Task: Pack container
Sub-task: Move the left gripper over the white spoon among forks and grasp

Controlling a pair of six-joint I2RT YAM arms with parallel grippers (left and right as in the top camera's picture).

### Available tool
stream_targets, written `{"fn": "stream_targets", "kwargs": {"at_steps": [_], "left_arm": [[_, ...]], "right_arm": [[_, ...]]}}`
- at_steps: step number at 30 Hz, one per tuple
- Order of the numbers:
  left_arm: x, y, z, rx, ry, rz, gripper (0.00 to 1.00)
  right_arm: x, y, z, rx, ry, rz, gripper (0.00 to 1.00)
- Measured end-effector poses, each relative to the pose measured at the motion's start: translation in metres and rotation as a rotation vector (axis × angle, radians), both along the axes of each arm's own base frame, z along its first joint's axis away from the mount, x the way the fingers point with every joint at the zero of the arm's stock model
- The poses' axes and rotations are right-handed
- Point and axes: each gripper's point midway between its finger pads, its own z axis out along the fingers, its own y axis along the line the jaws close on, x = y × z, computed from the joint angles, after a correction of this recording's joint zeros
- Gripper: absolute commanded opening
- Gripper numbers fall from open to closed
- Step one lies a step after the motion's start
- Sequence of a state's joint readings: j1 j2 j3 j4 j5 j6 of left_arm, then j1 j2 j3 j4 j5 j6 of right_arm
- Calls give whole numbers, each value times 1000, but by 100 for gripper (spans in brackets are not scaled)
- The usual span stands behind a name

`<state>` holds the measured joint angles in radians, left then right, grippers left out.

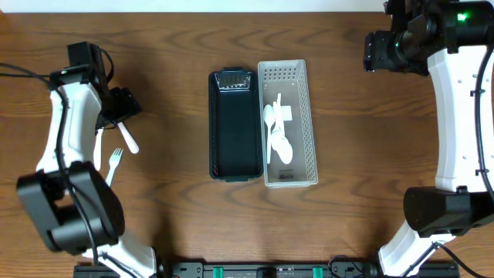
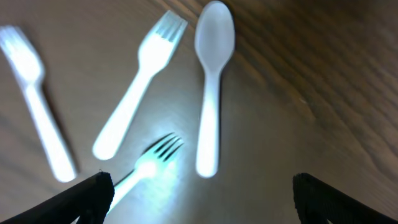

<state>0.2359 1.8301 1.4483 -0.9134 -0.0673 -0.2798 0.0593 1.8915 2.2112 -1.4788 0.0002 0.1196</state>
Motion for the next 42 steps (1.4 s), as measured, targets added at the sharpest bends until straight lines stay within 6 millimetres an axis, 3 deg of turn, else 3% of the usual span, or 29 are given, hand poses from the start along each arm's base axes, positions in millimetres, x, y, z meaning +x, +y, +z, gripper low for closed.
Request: {"fn": "stream_targets", "kwargs": {"at_steps": [7,16,29,42], "left_arm": [[9,-9,-40,-90,44,-11,95],[14,-15,-67,-185,59,-24,95],[32,-11,-68,-170,-6,-42,94],[33,-3,-71,-132,-15,-33,95]], "right_arm": [[-1,-1,0,-6,4,11,72],[-1,-1,-1,-8,5,15,72],[-6,-3,-3,-19,26,17,72],[-9,-6,-4,-34,40,12,72]]}}
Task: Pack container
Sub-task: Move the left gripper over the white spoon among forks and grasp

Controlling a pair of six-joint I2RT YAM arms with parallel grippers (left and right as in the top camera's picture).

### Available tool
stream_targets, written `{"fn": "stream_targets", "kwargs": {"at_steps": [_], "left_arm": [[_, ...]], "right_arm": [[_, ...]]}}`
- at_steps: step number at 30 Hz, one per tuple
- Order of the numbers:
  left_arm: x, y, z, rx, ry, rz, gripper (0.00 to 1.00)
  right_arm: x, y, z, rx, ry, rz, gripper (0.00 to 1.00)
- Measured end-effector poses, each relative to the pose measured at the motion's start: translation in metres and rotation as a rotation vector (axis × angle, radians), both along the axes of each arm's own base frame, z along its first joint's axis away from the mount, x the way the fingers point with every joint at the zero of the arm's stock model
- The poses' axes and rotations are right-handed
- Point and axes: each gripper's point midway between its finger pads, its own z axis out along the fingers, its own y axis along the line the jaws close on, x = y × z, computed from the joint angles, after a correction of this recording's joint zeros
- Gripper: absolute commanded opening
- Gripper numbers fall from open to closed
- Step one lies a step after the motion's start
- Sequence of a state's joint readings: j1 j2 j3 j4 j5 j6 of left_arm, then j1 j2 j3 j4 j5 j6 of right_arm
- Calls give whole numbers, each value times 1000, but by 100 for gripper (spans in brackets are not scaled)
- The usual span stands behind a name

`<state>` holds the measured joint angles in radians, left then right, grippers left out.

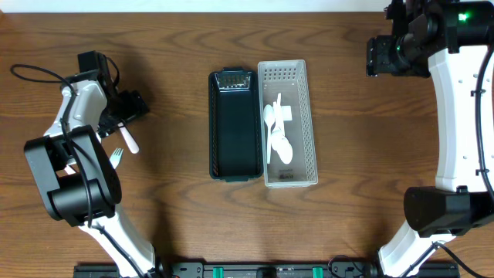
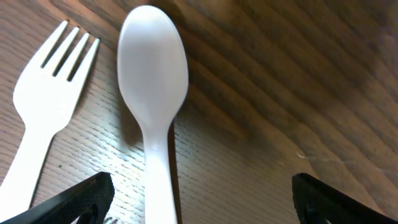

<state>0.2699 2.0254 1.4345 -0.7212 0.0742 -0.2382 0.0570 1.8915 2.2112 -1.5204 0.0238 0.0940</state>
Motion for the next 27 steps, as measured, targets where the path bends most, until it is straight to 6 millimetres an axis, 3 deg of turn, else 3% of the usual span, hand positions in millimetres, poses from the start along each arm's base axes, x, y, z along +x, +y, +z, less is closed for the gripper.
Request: {"fn": "stream_targets", "kwargs": {"at_steps": [15,18,20,27], "left_arm": [[-9,9,-23,-9,58,22,94],[-8,9,-24,-7,57,23,83],[-7,11,-23,-3,51,27,67],[-2,12,-23,5,34,24,46]], "right_arm": [[0,-1,0,-3,2,-1,72],[-1,-1,-1,-3,6,-1,71],[-2,-1,-1,-3,9,-1,72],[-6,-1,-2,-4,25,-1,71]]}}
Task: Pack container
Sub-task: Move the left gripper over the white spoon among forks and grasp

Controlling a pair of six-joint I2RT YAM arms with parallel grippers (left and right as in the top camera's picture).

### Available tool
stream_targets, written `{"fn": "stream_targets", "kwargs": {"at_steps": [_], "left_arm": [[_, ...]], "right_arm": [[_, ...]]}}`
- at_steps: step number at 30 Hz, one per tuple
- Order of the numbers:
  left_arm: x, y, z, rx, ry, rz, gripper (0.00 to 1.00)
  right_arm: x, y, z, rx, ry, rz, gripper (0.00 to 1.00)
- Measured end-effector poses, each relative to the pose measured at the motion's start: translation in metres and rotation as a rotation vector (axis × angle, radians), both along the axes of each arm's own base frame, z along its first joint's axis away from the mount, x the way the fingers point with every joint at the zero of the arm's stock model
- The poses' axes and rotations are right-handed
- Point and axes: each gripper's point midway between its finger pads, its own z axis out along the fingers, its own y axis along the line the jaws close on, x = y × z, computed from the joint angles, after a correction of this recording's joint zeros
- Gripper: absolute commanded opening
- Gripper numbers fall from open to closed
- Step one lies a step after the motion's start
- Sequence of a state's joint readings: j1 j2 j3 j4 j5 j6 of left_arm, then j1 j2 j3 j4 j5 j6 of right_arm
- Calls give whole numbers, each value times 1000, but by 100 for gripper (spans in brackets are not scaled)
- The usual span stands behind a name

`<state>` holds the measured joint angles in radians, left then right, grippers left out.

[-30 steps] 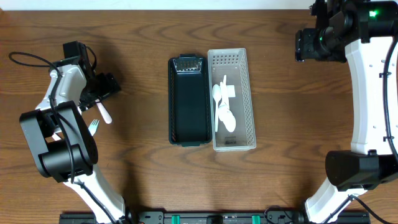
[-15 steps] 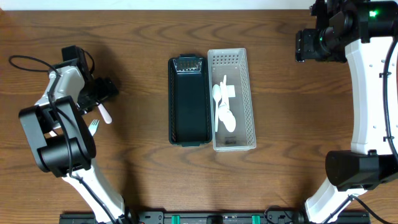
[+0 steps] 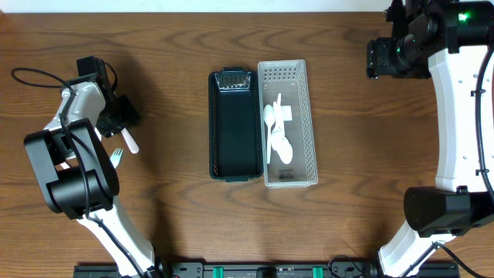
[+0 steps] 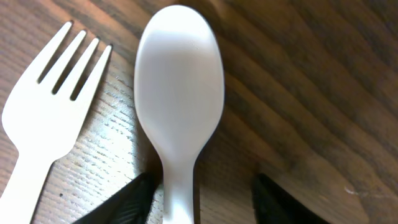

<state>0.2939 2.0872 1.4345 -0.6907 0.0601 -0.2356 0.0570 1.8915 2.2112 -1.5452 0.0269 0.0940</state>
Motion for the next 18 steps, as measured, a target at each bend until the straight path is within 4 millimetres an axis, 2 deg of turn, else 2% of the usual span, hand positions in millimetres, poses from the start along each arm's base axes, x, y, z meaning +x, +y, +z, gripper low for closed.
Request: {"fn": "stream_targets", "kwargs": {"at_steps": [3,16,18], "left_arm": [[0,0,0,1,0,-3,37],[1,0,0,2,-3,-3,30],[1,1,0,4,-2,-1,25]], "right_arm": [[-1,0,0,0,2,0,71],[-1,0,0,0,5,0,71],[-2,0,-1,0,7,0,71]]}}
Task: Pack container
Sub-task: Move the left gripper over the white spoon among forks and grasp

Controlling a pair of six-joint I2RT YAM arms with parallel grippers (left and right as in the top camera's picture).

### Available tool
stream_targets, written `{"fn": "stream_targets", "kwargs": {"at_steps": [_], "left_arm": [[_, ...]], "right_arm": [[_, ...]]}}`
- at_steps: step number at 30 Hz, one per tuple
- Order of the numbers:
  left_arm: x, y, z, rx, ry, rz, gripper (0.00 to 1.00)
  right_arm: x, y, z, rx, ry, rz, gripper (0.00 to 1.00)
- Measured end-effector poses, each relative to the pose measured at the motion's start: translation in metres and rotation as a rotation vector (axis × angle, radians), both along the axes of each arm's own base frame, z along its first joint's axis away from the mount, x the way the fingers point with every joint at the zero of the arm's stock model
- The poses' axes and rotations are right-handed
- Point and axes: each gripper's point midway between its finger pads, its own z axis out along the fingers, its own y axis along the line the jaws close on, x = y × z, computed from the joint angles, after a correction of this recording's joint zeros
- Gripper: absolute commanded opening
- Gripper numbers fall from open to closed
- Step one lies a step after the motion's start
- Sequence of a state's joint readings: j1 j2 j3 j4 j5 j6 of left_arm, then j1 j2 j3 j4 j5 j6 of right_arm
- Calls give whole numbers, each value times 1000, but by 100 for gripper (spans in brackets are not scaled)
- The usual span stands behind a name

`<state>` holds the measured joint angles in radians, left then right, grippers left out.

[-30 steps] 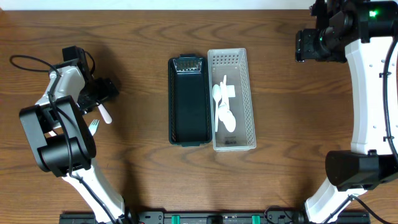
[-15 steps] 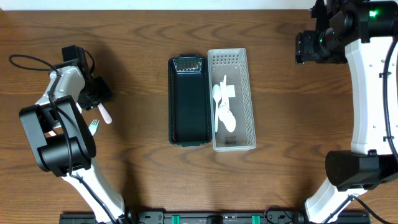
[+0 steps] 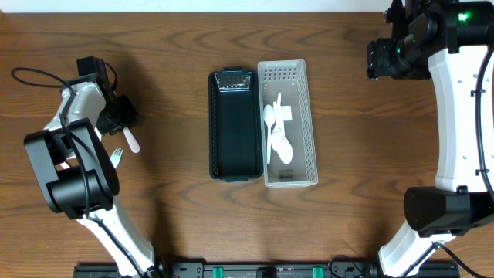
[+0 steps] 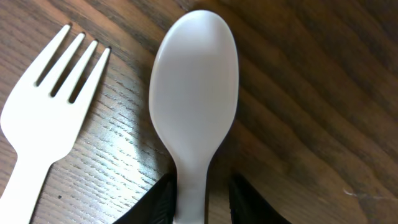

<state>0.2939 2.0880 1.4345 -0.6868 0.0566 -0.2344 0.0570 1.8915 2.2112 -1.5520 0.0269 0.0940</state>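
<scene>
A white plastic spoon (image 4: 194, 93) lies on the wooden table, bowl pointing away from the wrist camera. My left gripper (image 4: 200, 186) has its fingers tight at either side of the handle. The left finger touches it, and only a thin dark strip shows at the right finger. Overhead, the left gripper (image 3: 122, 120) sits at the table's left over the spoon (image 3: 130, 140). A black container (image 3: 213, 123) lies at mid-table. My right gripper (image 3: 380, 58) hangs at the far right, holding nothing that I can see; its jaws do not show.
A white fork (image 4: 37, 124) lies just left of the spoon, also seen from overhead as a white fork (image 3: 116, 157). A white perforated basket (image 3: 309, 116) with several white utensils stands against the black container's right side.
The left gripper's fingers have drawn in from either side of the spoon handle to sit against it. The spoon has shifted slightly right in the wrist view. The right arm is unchanged.
The left gripper hung open high over several forks and the spoon. Then it was low over the spoon, jaws still wide. After that the fingers stood closer to the handle, and now they sit tight on it.
</scene>
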Motion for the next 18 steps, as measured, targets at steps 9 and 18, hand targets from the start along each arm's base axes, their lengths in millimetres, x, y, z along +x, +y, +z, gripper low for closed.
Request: {"fn": "stream_targets", "kwargs": {"at_steps": [9,18], "left_arm": [[-1,2,0,10,4,-1,15],[-2,1,-1,9,9,-1,6]], "right_arm": [[-1,0,0,0,4,0,71],[-1,0,0,0,5,0,71]]}}
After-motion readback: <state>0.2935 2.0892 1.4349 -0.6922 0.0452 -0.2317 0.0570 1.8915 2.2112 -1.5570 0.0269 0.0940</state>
